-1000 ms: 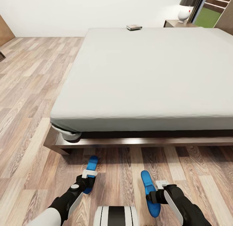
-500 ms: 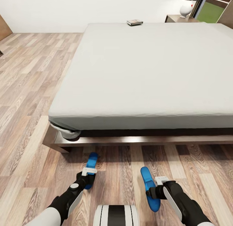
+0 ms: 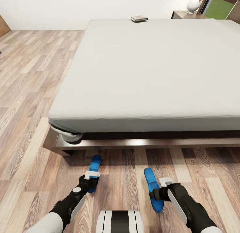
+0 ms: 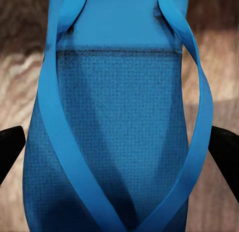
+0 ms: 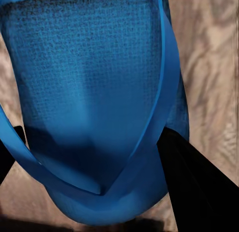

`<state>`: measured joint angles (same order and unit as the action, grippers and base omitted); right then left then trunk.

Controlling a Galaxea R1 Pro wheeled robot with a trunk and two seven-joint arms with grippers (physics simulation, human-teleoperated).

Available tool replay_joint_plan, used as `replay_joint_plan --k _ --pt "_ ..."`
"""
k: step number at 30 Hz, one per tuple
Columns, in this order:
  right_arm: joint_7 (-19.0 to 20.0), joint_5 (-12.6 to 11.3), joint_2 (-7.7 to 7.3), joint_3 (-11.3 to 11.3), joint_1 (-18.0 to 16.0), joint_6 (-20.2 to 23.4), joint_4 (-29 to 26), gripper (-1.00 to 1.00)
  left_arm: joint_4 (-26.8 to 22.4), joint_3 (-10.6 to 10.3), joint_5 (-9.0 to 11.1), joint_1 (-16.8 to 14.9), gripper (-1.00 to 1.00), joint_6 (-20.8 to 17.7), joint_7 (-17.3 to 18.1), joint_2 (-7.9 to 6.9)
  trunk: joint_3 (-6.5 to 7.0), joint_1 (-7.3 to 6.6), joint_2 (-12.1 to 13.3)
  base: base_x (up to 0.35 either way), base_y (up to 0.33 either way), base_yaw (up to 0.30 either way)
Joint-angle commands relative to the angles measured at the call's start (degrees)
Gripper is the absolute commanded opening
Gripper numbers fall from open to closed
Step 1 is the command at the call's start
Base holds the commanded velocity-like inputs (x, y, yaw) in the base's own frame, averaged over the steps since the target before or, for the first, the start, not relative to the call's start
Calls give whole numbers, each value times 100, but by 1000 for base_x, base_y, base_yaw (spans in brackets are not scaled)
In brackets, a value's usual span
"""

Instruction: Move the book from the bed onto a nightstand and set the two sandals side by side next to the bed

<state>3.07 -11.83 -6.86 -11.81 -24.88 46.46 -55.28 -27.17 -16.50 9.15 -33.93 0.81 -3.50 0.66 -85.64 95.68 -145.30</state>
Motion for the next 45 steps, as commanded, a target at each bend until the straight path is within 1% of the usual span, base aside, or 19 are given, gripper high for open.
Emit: replay_joint_plan --k 1,3,7,9,11,13,16,17,20,24,28,34,39,43,45 --pt "-8 -3 -8 -15 -1 27 -63 -100 0 -47 61 -8 -100 12 -38 -5 -3 -1 -1 0 0 0" --pt "-3 -3 -21 -20 5 100 -280 -100 1 -47 61 -24 -100 24 -47 -5 -3 -1 -1 0 0 0" --pt "0 -3 -64 -21 39 552 -761 -100 -3 -42 61 -45 -100 37 -53 -8 -92 10 -7 0 0 0" --pt "0 -3 -71 -18 51 640 -870 -100 -4 -40 61 -49 -100 48 -59 -10 -136 15 -9 0 0 0" --pt "3 -3 -92 -16 57 685 -929 -100 -2 -39 61 -51 -100 132 -65 -12 -136 15 -9 0 0 0" --pt "9 -12 -146 -16 59 708 -960 -100 3 -34 61 -52 -100 243 -68 -41 -136 15 -9 0 0 0" --pt "43 -47 -213 -15 60 721 -985 -100 4 -31 64 -52 -100 331 -65 -80 -203 22 -13 0 0 0" --pt "64 -50 -220 -17 59 721 -990 -100 3 -30 63 -52 -100 340 -64 -84 -225 25 -15 0 0 0" --pt "204 -34 -242 -16 55 727 -1002 -100 2 -30 66 -53 -100 370 -63 -96 -225 25 -15 0 0 0" --pt "274 -13 -251 -21 54 731 -1006 -100 2 -29 67 -53 -100 381 -63 -100 -225 25 -15 0 0 0" --pt "293 -11 -254 -23 54 732 -1008 -100 2 -29 66 -53 -100 387 -63 -101 -314 35 -20 0 0 0" --pt "298 -12 -248 -23 56 733 -1007 -100 2 -29 62 -46 -100 393 -63 -101 -314 35 -20 0 0 0" --pt "299 -12 -249 -26 60 733 -1009 -100 2 -29 65 -44 -100 393 -63 -101 -424 48 -27 0 0 0" --pt "299 -12 -247 -29 62 733 -1010 -100 2 -29 67 -44 -100 394 -63 -101 -424 48 -27 0 0 0" --pt "299 -12 -246 -31 62 729 -1010 -100 2 -29 68 -44 -100 394 -65 -101 -469 53 -29 0 0 0"
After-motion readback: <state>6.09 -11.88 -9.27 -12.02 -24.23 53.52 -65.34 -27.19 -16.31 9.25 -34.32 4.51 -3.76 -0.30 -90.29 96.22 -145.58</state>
